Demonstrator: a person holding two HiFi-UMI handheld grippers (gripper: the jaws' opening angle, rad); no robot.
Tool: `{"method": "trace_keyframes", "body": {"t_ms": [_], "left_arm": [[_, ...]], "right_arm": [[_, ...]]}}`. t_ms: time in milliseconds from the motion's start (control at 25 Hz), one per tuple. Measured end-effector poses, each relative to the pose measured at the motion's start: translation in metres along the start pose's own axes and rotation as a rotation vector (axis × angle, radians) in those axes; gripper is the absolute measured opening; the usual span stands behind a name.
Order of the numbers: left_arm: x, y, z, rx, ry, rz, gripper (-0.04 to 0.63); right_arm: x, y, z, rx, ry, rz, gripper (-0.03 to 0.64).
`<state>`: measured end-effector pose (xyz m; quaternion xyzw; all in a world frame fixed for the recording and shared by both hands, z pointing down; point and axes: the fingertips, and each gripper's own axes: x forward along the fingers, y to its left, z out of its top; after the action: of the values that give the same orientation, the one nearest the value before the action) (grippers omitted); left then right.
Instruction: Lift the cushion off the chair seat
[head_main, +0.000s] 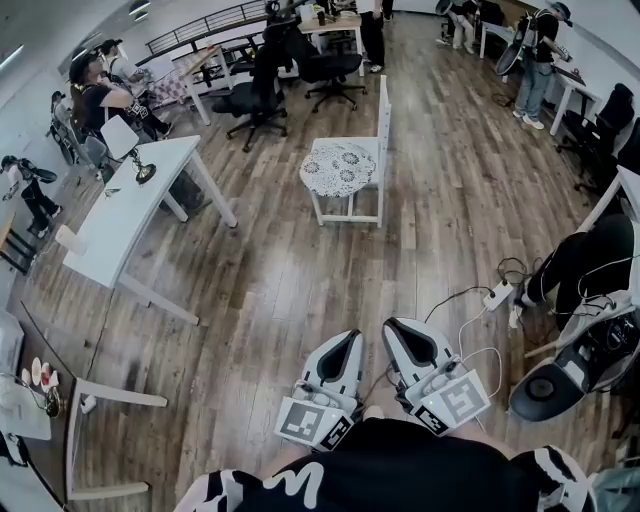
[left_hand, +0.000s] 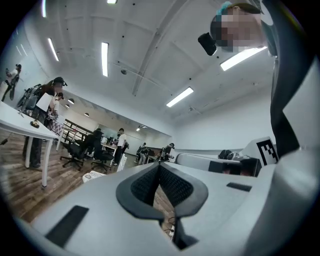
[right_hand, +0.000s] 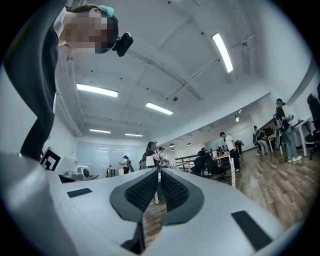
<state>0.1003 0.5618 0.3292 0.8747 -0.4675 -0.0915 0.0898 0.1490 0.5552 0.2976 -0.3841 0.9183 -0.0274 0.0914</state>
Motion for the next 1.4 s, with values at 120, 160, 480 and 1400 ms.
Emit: {"method": "trace_keyframes", "body": {"t_ms": [120, 160, 480, 1400], "left_arm": [[0.002, -0.002, 0.002, 0.004, -0.005, -0.001, 0.003], [0.003, -0.002, 0.002, 0.005, -0.005, -0.002, 0.003], [-0.004, -0.008, -0.003, 0.012, 0.015, 0.009, 0.003], [0.049, 0.048, -0.011, -0.015, 0.087, -0.073, 0.003]], "right_arm": [[-0.001, -0.001, 0.002, -0.006, -0.002, 0.004, 0.031], [-0.001, -0.001, 0.002, -0.008, -0.002, 0.006, 0.031], [-0.004, 0.003, -0.002, 0.010, -0.003, 0.024, 0.031], [0.066, -0.035, -0.023, 0.047, 0.038, -0.027, 0.031]]}}
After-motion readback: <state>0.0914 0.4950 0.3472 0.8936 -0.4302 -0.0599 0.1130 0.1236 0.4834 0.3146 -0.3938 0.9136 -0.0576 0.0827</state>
